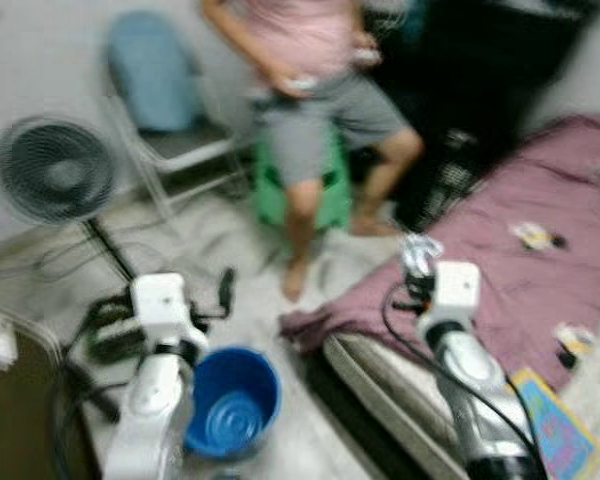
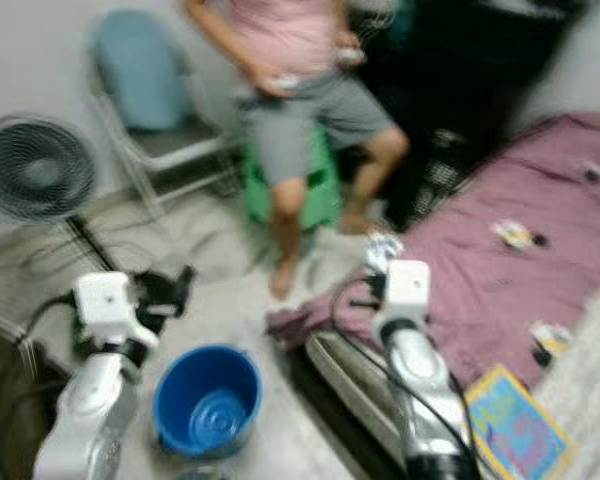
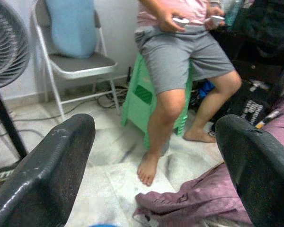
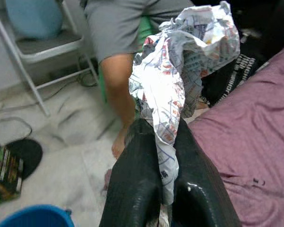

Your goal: Clean up the room

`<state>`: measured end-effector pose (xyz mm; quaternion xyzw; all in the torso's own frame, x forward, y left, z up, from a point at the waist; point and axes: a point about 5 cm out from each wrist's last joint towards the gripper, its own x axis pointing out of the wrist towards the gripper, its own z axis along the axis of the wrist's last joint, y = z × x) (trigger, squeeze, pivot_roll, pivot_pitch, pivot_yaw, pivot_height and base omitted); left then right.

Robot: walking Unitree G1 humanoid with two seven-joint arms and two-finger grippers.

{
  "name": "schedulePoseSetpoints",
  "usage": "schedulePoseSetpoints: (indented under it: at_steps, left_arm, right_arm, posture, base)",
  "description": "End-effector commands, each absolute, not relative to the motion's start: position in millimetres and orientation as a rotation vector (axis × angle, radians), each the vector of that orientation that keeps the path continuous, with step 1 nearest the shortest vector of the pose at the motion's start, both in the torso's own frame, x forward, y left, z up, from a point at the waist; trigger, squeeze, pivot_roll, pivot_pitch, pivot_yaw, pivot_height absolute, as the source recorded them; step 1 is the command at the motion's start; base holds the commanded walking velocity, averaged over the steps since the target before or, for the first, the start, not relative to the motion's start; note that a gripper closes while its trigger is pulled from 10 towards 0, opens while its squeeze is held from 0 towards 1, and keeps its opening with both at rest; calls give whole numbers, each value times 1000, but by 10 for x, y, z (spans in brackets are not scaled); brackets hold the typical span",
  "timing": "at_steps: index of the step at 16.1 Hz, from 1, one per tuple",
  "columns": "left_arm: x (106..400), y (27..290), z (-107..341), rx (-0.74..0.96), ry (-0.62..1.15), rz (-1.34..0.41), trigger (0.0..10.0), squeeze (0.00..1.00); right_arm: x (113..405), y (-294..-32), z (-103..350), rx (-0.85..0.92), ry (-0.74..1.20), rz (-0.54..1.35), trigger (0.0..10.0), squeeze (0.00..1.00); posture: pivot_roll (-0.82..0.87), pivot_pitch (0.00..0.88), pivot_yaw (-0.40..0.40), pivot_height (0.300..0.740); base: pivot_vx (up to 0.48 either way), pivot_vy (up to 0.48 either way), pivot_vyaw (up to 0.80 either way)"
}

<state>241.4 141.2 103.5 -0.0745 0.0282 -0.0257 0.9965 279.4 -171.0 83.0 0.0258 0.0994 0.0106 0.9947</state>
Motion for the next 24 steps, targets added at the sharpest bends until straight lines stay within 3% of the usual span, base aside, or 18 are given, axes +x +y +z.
schedulePoseSetpoints:
  at_steps: [1,11,15,21,24]
  left_arm:
    - [2418,1469,1051,-133,50,-33,10000,0]
    - [2421,1494,1071,-129,40,-46,10000,0]
    - [2406,1476,1094,-134,22,-73,10000,0]
    - [2404,1463,1095,-137,17,-85,10000,0]
    - [2407,1462,1097,-137,16,-84,10000,0]
  right_arm:
    - [2824,-1655,877,61,179,38,10000,0]
    - [2844,-1638,881,64,175,41,10000,0]
    - [2841,-1639,884,69,175,39,10000,0]
    - [2837,-1645,884,67,173,41,10000,0]
    - [2842,-1644,887,67,172,43,10000,0]
  posture:
    - [-58,0,-21,740]
    - [-57,5,-20,740]
    - [-59,8,-18,740]
    - [-60,7,-17,740]
    - [-59,7,-19,740]
  base:
    - [0,0,800]
    - [0,0,800]
    - [0,0,0]
    - [341,0,0]
    - [382,0,754]
